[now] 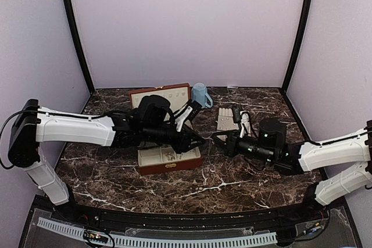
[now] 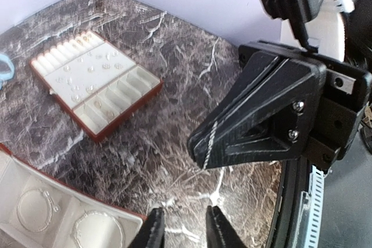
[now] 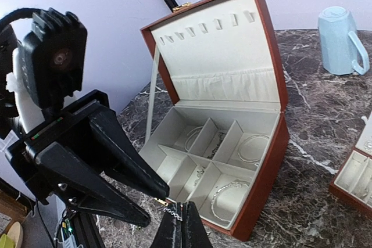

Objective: Organize the mixed jewelry
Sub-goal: Pass from the left arm to the right, then pass from the right arm to the left

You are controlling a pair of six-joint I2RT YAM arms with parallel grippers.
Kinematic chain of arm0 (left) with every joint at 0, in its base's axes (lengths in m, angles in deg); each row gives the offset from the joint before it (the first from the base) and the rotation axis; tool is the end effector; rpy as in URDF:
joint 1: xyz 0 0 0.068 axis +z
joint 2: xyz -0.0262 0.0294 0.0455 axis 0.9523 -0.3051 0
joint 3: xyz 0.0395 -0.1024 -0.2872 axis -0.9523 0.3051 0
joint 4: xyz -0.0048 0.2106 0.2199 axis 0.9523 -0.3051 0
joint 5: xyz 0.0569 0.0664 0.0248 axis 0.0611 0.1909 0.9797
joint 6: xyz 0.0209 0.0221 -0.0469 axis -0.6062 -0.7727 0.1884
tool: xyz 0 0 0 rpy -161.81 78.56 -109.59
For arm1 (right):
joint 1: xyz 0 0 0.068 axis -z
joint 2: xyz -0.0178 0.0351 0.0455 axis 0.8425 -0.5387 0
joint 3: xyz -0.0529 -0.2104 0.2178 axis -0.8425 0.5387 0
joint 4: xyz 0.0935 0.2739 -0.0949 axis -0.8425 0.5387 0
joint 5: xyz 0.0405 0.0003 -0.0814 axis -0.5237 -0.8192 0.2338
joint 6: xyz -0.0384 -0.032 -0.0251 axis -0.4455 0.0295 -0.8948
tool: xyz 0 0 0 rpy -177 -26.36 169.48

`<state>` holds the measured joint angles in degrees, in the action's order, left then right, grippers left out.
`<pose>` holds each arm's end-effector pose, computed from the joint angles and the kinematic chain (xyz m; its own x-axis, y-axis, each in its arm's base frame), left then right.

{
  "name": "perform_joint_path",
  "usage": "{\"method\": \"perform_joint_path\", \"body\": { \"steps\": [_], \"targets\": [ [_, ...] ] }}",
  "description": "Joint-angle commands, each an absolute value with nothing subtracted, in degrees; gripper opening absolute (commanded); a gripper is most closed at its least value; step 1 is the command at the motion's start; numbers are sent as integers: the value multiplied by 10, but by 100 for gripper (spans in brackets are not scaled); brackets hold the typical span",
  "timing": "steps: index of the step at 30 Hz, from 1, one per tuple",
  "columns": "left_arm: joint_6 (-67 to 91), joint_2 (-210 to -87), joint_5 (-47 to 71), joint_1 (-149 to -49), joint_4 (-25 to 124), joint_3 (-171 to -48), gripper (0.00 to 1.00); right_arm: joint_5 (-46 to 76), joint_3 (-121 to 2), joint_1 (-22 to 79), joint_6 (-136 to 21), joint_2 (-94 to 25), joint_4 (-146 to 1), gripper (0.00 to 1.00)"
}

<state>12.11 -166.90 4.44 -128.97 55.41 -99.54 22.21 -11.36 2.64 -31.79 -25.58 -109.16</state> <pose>0.2215 -0.3566 0.2691 -0.4054 0.2610 -0.8761 0.8762 0.3841 -0.2910 0.1663 0.2363 0.2210 -0.5176 0.2025 -0.8313 -0.6480 0.5416 0.5355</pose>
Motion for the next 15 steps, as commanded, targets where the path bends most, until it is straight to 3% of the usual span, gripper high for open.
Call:
{"method": "perform_joint_path", "body": {
  "steps": [1, 8, 15],
  "targets": [
    [92, -1668, 53, -1287, 651, -971, 31, 270, -143, 22, -330, -230, -1028, 0],
    [90, -1712, 28, -1287, 751, -943, 42, 293, -158, 22, -330, -210, -997, 0],
    [111, -1735, 63, -1287, 833, -935, 43, 298, -162, 22, -330, -207, -990, 0]
  ]
}}
